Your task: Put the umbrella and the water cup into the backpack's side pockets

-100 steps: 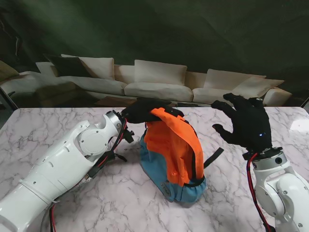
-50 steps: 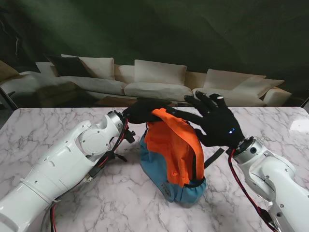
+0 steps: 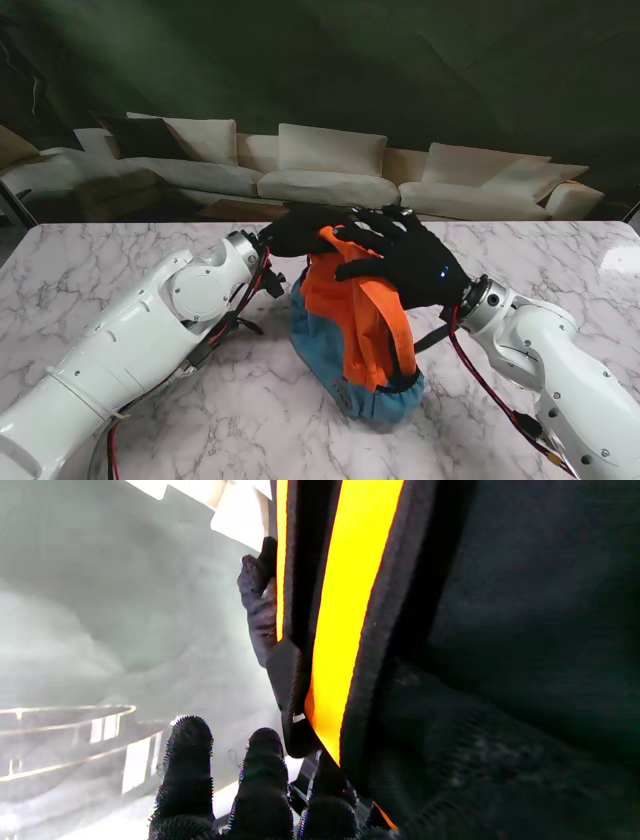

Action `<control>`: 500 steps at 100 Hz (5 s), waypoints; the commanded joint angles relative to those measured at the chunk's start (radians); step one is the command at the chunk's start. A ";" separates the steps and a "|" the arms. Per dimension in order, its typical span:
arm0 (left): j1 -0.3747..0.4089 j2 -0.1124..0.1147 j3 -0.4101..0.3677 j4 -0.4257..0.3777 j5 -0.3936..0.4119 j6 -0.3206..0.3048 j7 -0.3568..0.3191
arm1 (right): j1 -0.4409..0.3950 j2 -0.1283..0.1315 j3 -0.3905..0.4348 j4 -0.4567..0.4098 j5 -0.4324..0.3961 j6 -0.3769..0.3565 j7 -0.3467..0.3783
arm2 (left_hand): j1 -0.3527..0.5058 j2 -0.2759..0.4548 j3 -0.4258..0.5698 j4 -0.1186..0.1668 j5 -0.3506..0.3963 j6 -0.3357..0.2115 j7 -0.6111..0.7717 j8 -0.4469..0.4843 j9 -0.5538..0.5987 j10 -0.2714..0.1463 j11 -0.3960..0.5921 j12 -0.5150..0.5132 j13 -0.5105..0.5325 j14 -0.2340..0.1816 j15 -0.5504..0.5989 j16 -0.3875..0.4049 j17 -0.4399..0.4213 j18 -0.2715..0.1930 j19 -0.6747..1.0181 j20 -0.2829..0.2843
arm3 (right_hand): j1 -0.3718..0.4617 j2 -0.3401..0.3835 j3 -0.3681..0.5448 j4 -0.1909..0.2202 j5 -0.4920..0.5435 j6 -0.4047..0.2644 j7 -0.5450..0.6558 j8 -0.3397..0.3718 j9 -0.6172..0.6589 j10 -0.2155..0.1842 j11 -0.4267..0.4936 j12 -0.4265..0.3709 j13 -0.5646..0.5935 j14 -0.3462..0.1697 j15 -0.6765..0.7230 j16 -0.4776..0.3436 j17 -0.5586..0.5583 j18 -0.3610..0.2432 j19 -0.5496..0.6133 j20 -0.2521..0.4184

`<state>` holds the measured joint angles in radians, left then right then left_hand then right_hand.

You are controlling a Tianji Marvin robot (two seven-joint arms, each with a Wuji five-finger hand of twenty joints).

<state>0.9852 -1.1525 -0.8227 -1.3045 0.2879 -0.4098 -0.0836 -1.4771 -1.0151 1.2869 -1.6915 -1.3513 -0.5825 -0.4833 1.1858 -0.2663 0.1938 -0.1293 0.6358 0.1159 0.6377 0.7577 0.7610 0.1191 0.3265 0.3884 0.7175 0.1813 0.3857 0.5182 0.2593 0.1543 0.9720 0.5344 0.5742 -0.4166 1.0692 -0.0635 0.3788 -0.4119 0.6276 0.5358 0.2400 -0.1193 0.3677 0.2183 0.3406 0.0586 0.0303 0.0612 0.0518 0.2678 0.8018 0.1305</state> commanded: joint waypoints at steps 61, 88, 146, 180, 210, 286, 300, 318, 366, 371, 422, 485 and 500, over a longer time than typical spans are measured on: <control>0.037 0.045 -0.093 -0.067 0.039 0.083 -0.160 | 0.080 -0.021 -0.097 0.125 0.047 -0.067 -0.195 | -0.286 0.031 -0.206 0.122 -0.181 -0.042 -0.478 -0.343 -0.329 0.093 -0.235 -0.140 -0.171 0.049 -0.116 -0.043 -0.100 0.034 -0.167 -0.012 | 0.009 -0.101 -0.122 -0.195 0.329 -0.070 0.401 -0.149 0.985 -0.079 0.365 0.360 0.795 -0.192 0.459 0.377 0.454 -0.068 0.346 0.182; 0.120 0.065 -0.234 -0.157 0.143 0.098 -0.143 | 0.052 -0.047 -0.049 0.055 0.125 -0.021 -0.098 | -0.229 0.092 -0.187 0.126 -0.133 -0.030 -0.464 -0.336 -0.263 0.084 -0.218 -0.139 -0.155 0.053 -0.104 -0.040 -0.094 0.038 -0.167 -0.006 | -0.010 -0.120 -0.155 -0.184 0.389 0.082 0.414 -0.205 1.068 -0.014 0.530 0.408 0.910 -0.146 0.596 0.485 0.511 -0.025 0.395 0.222; 0.241 0.071 -0.328 -0.300 0.126 0.057 -0.126 | -0.056 -0.024 0.092 -0.178 -0.056 0.337 0.067 | -0.298 0.238 -0.231 0.111 -0.116 0.032 -0.470 -0.322 -0.184 0.106 -0.213 -0.116 -0.168 0.085 -0.104 -0.035 -0.115 0.062 -0.154 0.010 | -0.003 -0.189 -0.143 -0.112 0.538 0.245 0.392 -0.239 1.215 0.017 0.713 0.452 0.984 -0.085 0.859 0.533 0.560 0.013 0.496 0.253; 0.283 0.064 -0.274 -0.343 0.100 -0.003 -0.091 | 0.012 -0.009 0.034 -0.150 -0.115 0.354 0.192 | -0.509 0.133 -0.239 0.100 -0.315 0.153 -0.602 -0.410 -0.382 0.198 -0.316 -0.192 -0.275 0.109 -0.152 -0.074 -0.153 0.070 -0.237 -0.027 | -0.004 -0.195 -0.139 -0.117 0.545 0.236 0.384 -0.244 1.214 0.018 0.721 0.456 0.982 -0.088 0.877 0.521 0.564 0.011 0.506 0.252; 0.283 0.057 -0.209 -0.297 0.221 0.003 -0.019 | 0.074 -0.009 -0.032 -0.103 -0.096 0.373 0.255 | -0.512 -0.068 -0.218 0.094 -0.496 0.268 -0.657 -0.521 -0.694 0.241 -0.369 -0.358 -0.419 0.144 -0.176 -0.139 -0.196 0.069 -0.300 -0.069 | 0.000 -0.189 -0.141 -0.121 0.542 0.228 0.379 -0.241 1.214 0.017 0.701 0.447 0.979 -0.084 0.864 0.505 0.562 0.009 0.507 0.249; 0.193 0.003 -0.083 -0.184 0.027 0.220 0.009 | 0.063 -0.023 -0.116 -0.094 0.015 0.310 0.233 | 0.102 0.020 -0.085 0.151 -0.034 0.065 -0.179 -0.065 0.131 0.056 0.004 0.119 0.194 -0.019 0.099 -0.003 0.233 -0.007 0.183 -0.005 | -0.119 -0.012 -0.324 -0.093 0.352 0.168 0.199 -0.210 0.906 0.040 0.283 0.297 0.770 -0.051 0.448 0.419 0.438 0.001 0.398 0.220; 0.200 0.001 -0.091 -0.174 0.035 0.234 0.019 | 0.000 -0.028 -0.071 -0.169 0.050 0.302 0.298 | 0.105 0.029 -0.016 0.130 -0.013 0.001 0.042 -0.059 0.218 0.033 0.028 0.142 0.263 -0.021 0.149 0.020 0.283 0.007 0.241 -0.004 | -0.149 0.026 -0.378 -0.051 0.285 0.179 0.037 -0.121 0.672 0.101 0.144 0.224 0.609 -0.019 0.331 0.364 0.324 0.041 0.315 0.205; 0.196 0.008 -0.100 -0.162 0.032 0.219 -0.004 | -0.061 -0.037 -0.008 -0.239 0.102 0.282 0.311 | 0.105 0.027 -0.013 0.129 -0.025 -0.058 0.128 -0.053 0.227 0.004 0.032 0.165 0.260 -0.031 0.155 0.029 0.274 0.000 0.243 -0.009 | -0.226 0.065 -0.440 0.002 0.109 0.292 -0.144 -0.047 0.375 0.186 0.095 0.156 0.394 0.047 0.231 0.287 0.235 0.056 0.259 0.203; 0.197 0.024 -0.119 -0.166 0.020 0.178 -0.056 | -0.142 -0.046 0.232 -0.265 0.296 0.160 0.454 | 0.105 0.041 -0.013 0.130 -0.042 -0.104 0.164 -0.035 0.217 -0.046 0.021 0.217 0.231 -0.041 0.154 0.046 0.243 -0.012 0.235 0.000 | -0.317 -0.105 -0.441 -0.013 -0.061 0.452 -0.329 -0.097 0.082 0.273 0.021 0.013 0.198 0.133 0.119 0.133 0.141 0.065 0.133 0.145; 0.197 0.025 -0.119 -0.165 0.014 0.176 -0.060 | -0.140 -0.039 0.252 -0.251 0.302 0.150 0.502 | 0.105 0.042 -0.014 0.129 -0.042 -0.105 0.164 -0.035 0.215 -0.049 0.019 0.218 0.230 -0.041 0.154 0.047 0.240 -0.012 0.234 0.000 | -0.312 -0.119 -0.445 -0.016 -0.076 0.455 -0.339 -0.100 0.062 0.275 0.007 0.007 0.181 0.134 0.110 0.128 0.133 0.064 0.124 0.142; 0.198 0.027 -0.108 -0.168 -0.020 0.159 -0.084 | 0.001 -0.031 0.132 -0.036 0.412 0.165 0.568 | 0.105 0.046 -0.013 0.126 -0.047 -0.116 0.162 -0.028 0.209 -0.053 0.011 0.224 0.221 -0.038 0.146 0.051 0.230 -0.012 0.226 0.008 | -0.221 -0.217 -0.436 -0.010 -0.056 0.442 -0.248 -0.007 0.107 0.240 0.064 0.033 0.280 0.090 0.152 0.140 0.221 0.042 0.148 0.159; 0.211 0.053 -0.135 -0.195 -0.004 0.120 -0.154 | -0.011 -0.020 0.075 -0.119 0.775 0.123 0.776 | -0.082 0.100 -0.188 0.140 -0.145 -0.026 -0.246 -0.201 -0.045 0.004 -0.037 -0.009 -0.012 0.032 -0.021 0.000 0.011 0.044 0.036 0.026 | 0.121 -0.088 -0.186 -0.168 0.439 0.227 0.378 -0.212 1.105 0.112 0.457 0.300 0.982 -0.085 1.177 0.554 0.832 -0.034 0.810 0.364; 0.213 0.067 -0.165 -0.185 0.031 0.102 -0.181 | -0.024 -0.022 0.067 -0.141 0.727 0.165 0.764 | -0.239 0.064 -0.205 0.131 -0.245 0.141 -0.509 -0.389 -0.258 0.113 -0.182 -0.118 -0.184 0.064 -0.121 -0.060 -0.110 0.055 -0.143 -0.025 | 0.136 -0.093 -0.167 -0.161 0.458 0.295 0.373 -0.222 1.148 0.138 0.474 0.300 0.981 -0.091 1.281 0.580 0.900 -0.020 0.865 0.362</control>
<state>1.1989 -1.0962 -0.9732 -1.4943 0.3392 -0.3001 -0.2322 -1.4971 -1.0314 1.3635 -1.8230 -0.6360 -0.4412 0.2746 1.0000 -0.2322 0.0176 -0.0020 0.4410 0.2129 0.1959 0.4098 0.5772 0.2037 0.1908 0.3050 0.5847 0.2315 0.3039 0.4790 0.1912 0.2043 0.8795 0.5326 0.6353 -0.5778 0.8124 -0.2300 0.7728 -0.0962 0.9664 0.3322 1.3151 -0.0006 0.7739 0.4995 1.2842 0.0263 1.1746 0.5853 0.9014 0.2510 1.5989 0.4996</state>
